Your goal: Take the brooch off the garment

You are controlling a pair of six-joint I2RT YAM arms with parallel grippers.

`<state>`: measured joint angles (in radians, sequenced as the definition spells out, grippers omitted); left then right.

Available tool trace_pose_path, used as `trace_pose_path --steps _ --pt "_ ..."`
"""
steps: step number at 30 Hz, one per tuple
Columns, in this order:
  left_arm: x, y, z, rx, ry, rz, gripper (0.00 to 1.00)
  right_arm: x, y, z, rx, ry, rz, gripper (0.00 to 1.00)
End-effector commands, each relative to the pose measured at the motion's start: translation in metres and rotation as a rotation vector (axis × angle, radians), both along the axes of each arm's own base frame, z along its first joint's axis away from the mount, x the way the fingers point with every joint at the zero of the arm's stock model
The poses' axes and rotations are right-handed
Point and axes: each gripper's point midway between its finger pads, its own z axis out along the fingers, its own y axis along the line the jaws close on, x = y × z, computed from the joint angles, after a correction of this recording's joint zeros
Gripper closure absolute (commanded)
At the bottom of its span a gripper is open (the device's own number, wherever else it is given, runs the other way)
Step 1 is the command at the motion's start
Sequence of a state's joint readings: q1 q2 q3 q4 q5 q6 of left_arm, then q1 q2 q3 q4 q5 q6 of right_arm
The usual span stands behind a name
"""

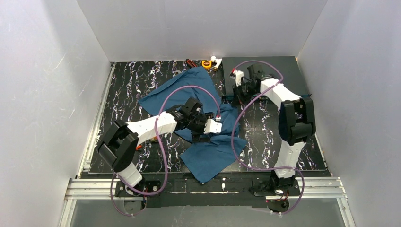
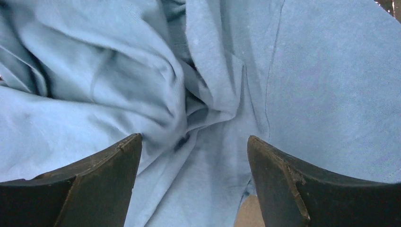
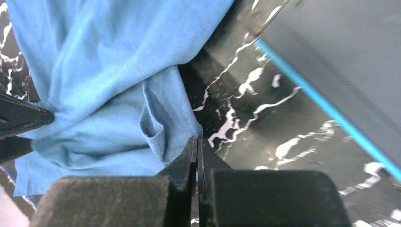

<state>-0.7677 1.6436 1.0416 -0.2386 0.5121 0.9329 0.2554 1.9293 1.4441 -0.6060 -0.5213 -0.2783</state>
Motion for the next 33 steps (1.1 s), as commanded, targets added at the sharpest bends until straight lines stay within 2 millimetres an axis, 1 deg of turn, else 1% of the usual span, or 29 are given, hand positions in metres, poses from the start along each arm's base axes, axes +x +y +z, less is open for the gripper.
trace_pose_path --steps 1,2,3,8,11,16,18,20,23,26,28,33 --pt "-0.004 0.009 0.017 -0.019 -0.008 0.046 0.18 0.024 -0.012 0.062 0.002 -0.186 0.009 0.99" --pt "-0.003 0.011 0.018 -0.016 -0.009 0.056 0.09 0.027 -0.016 0.065 -0.010 -0.201 0.010 0.99" --pt "-0.003 0.012 0.019 -0.015 -0.008 0.070 0.06 0.031 -0.022 0.068 -0.025 -0.213 0.005 0.99" --pt "-0.003 0.019 0.019 -0.004 -0.005 0.093 0.05 0.058 -0.054 0.087 -0.062 -0.253 -0.038 0.99" --pt "-0.004 0.022 0.018 0.000 -0.010 0.102 0.05 0.071 -0.071 0.101 -0.074 -0.277 -0.060 0.99" --pt "0.002 0.026 0.017 0.009 -0.011 0.133 0.04 0.081 -0.104 0.119 -0.108 -0.297 -0.111 0.99" --pt "0.006 0.027 0.018 0.010 -0.011 0.149 0.04 0.084 -0.118 0.121 -0.130 -0.299 -0.135 0.99" --pt "0.010 0.029 0.019 0.008 -0.009 0.168 0.04 0.089 -0.144 0.122 -0.154 -0.302 -0.188 0.99" --pt "0.016 0.031 0.022 0.000 0.005 0.194 0.03 0.097 -0.168 0.124 -0.170 -0.306 -0.245 0.99" --pt "0.017 0.034 0.021 0.000 0.016 0.201 0.03 0.108 -0.182 0.127 -0.178 -0.329 -0.294 0.99" --pt "0.016 0.034 0.021 0.002 0.021 0.194 0.03 0.117 -0.189 0.126 -0.199 -0.352 -0.322 0.99" --pt "0.013 0.034 0.022 0.007 0.038 0.182 0.04 0.140 -0.212 0.106 -0.277 -0.355 -0.376 0.99"
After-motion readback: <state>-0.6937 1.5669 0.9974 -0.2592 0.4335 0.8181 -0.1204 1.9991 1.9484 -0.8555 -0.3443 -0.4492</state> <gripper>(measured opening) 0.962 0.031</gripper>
